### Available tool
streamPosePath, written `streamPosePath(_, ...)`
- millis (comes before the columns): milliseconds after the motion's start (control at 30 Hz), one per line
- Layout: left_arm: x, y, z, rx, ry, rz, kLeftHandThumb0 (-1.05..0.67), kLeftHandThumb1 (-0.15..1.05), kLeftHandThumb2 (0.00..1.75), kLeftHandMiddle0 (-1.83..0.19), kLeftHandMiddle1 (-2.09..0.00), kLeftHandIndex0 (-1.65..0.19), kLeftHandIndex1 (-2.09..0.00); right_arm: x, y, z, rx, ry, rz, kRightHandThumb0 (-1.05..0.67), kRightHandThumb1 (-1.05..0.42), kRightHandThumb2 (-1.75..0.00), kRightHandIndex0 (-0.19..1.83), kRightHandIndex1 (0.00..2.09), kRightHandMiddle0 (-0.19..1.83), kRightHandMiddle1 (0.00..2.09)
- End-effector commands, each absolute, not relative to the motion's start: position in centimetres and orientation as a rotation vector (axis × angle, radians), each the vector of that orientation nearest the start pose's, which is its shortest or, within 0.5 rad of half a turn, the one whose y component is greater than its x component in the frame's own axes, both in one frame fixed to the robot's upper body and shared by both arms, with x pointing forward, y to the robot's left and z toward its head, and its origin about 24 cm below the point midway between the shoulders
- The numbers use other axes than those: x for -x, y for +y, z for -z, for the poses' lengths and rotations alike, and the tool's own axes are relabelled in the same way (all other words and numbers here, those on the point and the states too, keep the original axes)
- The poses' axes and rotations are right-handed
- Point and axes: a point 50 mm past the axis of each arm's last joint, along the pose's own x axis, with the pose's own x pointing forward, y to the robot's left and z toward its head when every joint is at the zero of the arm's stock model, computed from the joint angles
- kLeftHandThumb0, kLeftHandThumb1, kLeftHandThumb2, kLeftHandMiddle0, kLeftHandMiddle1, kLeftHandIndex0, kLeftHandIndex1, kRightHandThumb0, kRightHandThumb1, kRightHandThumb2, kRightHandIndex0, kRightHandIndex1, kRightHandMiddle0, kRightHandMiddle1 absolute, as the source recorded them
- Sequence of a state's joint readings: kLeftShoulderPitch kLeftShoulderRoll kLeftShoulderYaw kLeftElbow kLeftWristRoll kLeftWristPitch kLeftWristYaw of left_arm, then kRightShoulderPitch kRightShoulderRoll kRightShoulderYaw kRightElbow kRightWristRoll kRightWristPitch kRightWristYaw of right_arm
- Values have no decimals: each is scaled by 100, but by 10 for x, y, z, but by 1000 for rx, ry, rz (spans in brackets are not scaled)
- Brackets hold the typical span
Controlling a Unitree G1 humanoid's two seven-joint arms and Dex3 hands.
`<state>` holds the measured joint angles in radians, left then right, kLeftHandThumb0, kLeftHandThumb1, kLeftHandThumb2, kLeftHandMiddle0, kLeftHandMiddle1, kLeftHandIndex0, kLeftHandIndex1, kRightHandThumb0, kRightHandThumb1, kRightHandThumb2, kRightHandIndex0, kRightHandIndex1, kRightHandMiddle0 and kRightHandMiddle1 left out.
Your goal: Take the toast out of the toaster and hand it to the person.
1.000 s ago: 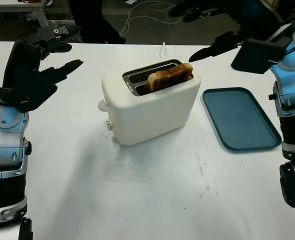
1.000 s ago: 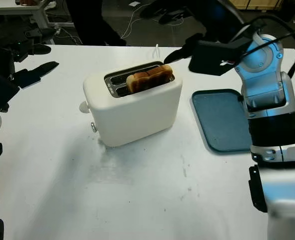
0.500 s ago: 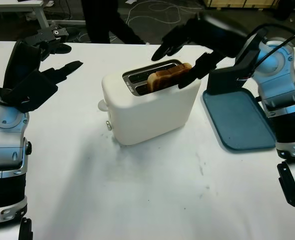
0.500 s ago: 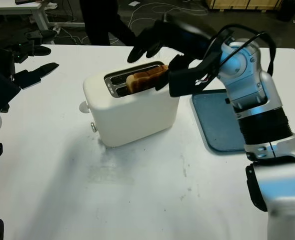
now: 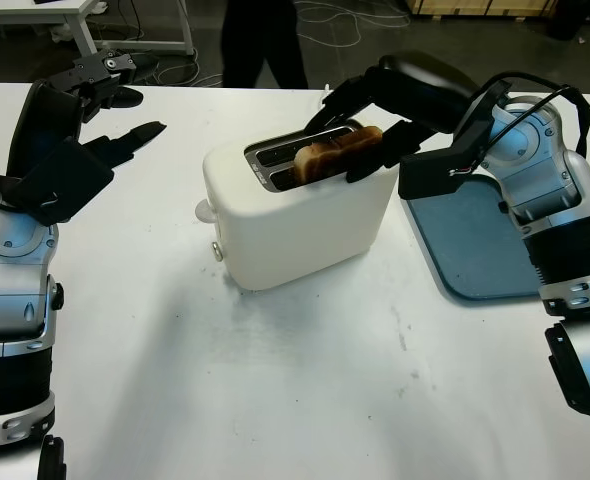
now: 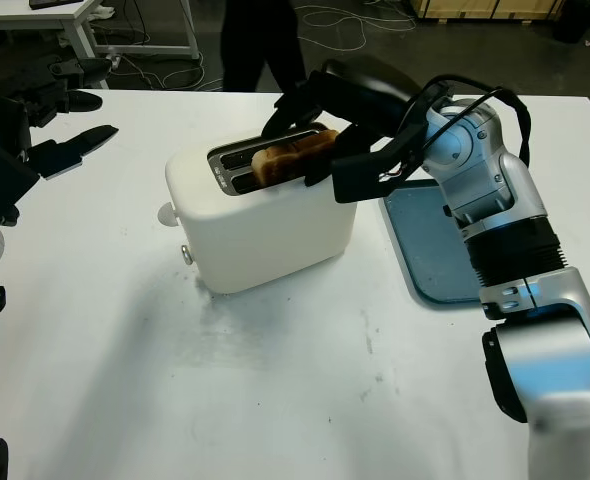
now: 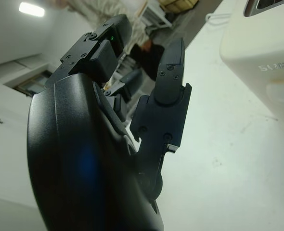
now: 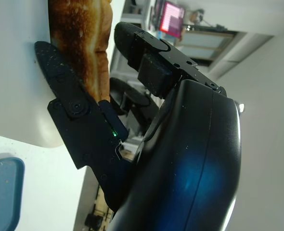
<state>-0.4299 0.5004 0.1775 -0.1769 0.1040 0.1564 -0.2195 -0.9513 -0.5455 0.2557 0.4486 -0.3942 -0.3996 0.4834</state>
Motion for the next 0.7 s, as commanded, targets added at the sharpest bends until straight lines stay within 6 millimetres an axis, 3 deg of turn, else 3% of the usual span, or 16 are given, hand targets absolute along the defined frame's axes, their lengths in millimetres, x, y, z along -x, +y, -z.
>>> streamPosePath(0,-296,227,-216,-593,-410,12,-28,92,7,-20,-91,-50,-24,-363,-125,-239,1254,-580,-630,-52,-62,-2,70,46,85,5)
streamPosePath(167,-296,227,-215,-590,-409,7,-29,92,7,-20,-90,-50,-24,-364,-124,-236,1238,-599,-637,-48,-65,-2,72,49,86,5)
streamPosePath(300,-295,227,-215,-584,-410,1,-28,92,7,-19,-90,-49,-24,-365,-123,-234,1224,-613,-653,-42,-70,-1,98,86,106,12)
streamPosePath(433,-295,228,-215,-598,-425,-12,-28,92,6,-21,-90,-50,-25,-366,-122,-233,1227,-596,-685,-39,-74,-1,122,87,128,17)
streamPosePath(500,-295,228,-215,-598,-426,-15,-28,92,6,-21,-90,-50,-25,-366,-121,-234,1247,-592,-702,-42,-77,-1,125,93,132,16)
streamPosePath(633,-295,229,-215,-595,-423,-20,-28,92,6,-21,-89,-49,-25,-365,-122,-235,1265,-588,-738,-49,-85,-1,117,138,138,29)
streamPosePath(667,-295,229,-216,-598,-423,-21,-27,92,6,-20,-89,-48,-24,-365,-123,-235,1270,-589,-743,-50,-86,0,114,152,129,56)
